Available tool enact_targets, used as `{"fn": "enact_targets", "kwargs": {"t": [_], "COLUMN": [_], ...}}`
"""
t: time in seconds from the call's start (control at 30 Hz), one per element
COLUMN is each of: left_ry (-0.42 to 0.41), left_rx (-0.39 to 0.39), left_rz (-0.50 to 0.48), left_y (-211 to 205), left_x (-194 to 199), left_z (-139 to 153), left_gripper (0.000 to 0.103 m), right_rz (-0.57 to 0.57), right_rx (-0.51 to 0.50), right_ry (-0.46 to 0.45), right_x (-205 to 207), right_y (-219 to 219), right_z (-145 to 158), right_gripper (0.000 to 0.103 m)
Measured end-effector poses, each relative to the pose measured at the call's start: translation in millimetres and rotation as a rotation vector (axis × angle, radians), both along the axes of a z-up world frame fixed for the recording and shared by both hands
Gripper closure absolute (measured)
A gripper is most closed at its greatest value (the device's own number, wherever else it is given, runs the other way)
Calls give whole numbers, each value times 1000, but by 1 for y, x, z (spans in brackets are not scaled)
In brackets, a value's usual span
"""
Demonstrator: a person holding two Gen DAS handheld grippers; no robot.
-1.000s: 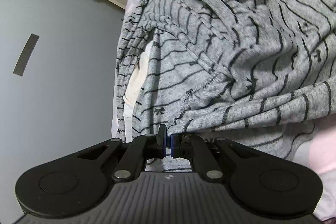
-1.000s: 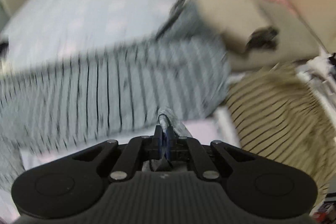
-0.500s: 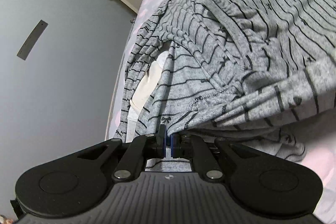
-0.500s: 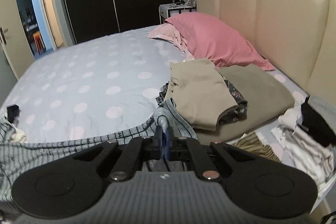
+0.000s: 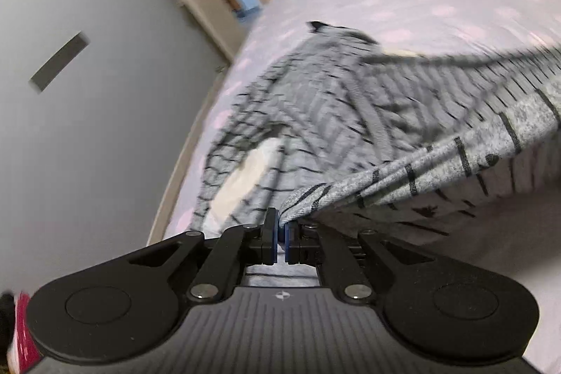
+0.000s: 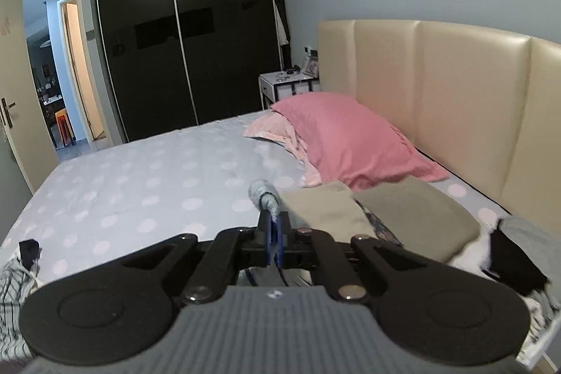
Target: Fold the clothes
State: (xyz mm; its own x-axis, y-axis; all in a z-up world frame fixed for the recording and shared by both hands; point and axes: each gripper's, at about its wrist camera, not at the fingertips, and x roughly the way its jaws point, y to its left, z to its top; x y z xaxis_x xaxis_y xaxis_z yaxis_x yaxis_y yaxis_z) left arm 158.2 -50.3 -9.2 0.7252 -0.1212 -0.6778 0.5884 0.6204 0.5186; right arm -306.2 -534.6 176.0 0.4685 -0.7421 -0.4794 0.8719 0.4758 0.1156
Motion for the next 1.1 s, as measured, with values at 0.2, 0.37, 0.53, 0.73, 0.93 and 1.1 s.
{"fn": "enact_targets", "kwargs": {"t": [0.2,0.37,0.53,0.73,0.93,1.1], "left_ry": [93,139,148,68,84,122], "left_rx": [182,301,401,396,237,98], "left_rz": [-166,-273,-344,-367,-337,-274], "left_y": [5,15,24,23,14,-11], "left_x": [-24,-46,-62,-64,-51,-25], "left_z": [-33,-50,-67,-77,-40,-2], "left_gripper": [101,101,101,101,101,102], "right_rz": [-64,-146,-182,-152,-136,-123], "right_rx": [181,358,441,411,338,290], "right_ry": [87,125,132,140,127,146], "right_x": [-68,-112,-127,-111,-89,-59], "right_y": [14,24,33,27,14,-6], "right_z": [-82,-148,-171,-172,-159,-149], "right_gripper": [100,100,100,100,100,100]}}
